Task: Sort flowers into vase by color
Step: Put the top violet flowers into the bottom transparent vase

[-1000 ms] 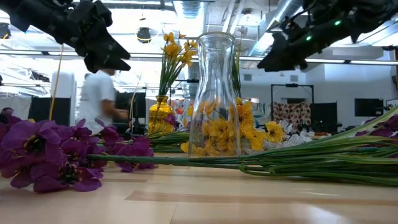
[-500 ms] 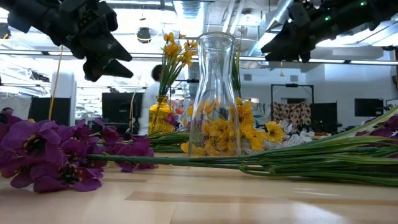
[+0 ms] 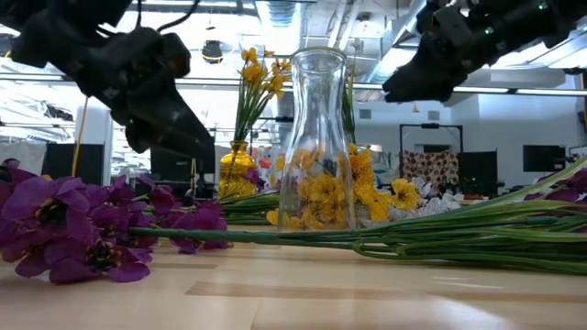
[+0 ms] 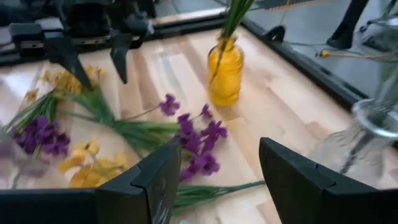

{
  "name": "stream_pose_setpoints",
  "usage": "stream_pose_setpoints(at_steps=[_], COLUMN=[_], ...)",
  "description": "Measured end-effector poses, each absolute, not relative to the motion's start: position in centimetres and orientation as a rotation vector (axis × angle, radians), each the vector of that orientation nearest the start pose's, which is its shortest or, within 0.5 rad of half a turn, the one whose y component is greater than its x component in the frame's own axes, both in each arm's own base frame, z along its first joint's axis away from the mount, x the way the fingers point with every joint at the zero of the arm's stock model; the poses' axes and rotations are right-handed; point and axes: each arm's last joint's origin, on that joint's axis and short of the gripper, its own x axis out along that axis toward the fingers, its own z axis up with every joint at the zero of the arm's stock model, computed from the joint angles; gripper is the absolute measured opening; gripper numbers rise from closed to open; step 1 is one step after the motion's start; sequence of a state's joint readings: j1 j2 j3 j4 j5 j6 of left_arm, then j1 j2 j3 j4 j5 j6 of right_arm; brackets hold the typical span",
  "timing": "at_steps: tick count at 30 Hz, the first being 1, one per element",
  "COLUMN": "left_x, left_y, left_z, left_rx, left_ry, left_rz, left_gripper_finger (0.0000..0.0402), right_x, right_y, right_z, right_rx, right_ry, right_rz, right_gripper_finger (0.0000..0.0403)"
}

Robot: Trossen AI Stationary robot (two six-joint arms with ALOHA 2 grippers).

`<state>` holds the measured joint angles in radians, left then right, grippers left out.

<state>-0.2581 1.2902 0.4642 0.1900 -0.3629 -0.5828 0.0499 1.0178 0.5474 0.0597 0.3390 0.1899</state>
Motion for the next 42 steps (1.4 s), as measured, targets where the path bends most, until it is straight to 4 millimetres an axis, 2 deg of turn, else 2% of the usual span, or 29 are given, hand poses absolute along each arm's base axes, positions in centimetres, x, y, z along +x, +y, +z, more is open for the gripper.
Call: stream_pose_setpoints(at_steps=[9,17,23,30,37,42], left_x=[27.1,29.3,29.7,29.6,29.6,29.7], left_y=[-5.8,-5.7,-5.5,-5.4,-5.4,-5.3], left_z=[14.9,13.5,13.2,13.0,13.0,13.0], left_rx=[-0.287,-0.264,-0.264,-0.317,-0.345,-0.350], left_ry=[0.616,0.746,0.747,0.762,0.787,0.787], left_rz=[0.358,0.484,0.524,0.532,0.498,0.499], left_gripper_finger=[0.0236,0.0236,0.0234,0.0209,0.0170,0.0126], right_x=[22.6,23.4,23.7,23.8,23.8,23.8], right_y=[1.5,2.6,3.2,3.6,3.6,3.6], right_z=[21.2,19.4,18.4,17.8,17.9,17.9], right_rx=[0.173,0.145,0.125,0.112,0.113,0.113], right_ry=[0.464,0.547,0.595,0.620,0.615,0.615], right_rz=[-0.297,-0.268,-0.253,-0.239,-0.238,-0.238], right_gripper_finger=[0.0244,0.0244,0.0244,0.0244,0.0244,0.0244])
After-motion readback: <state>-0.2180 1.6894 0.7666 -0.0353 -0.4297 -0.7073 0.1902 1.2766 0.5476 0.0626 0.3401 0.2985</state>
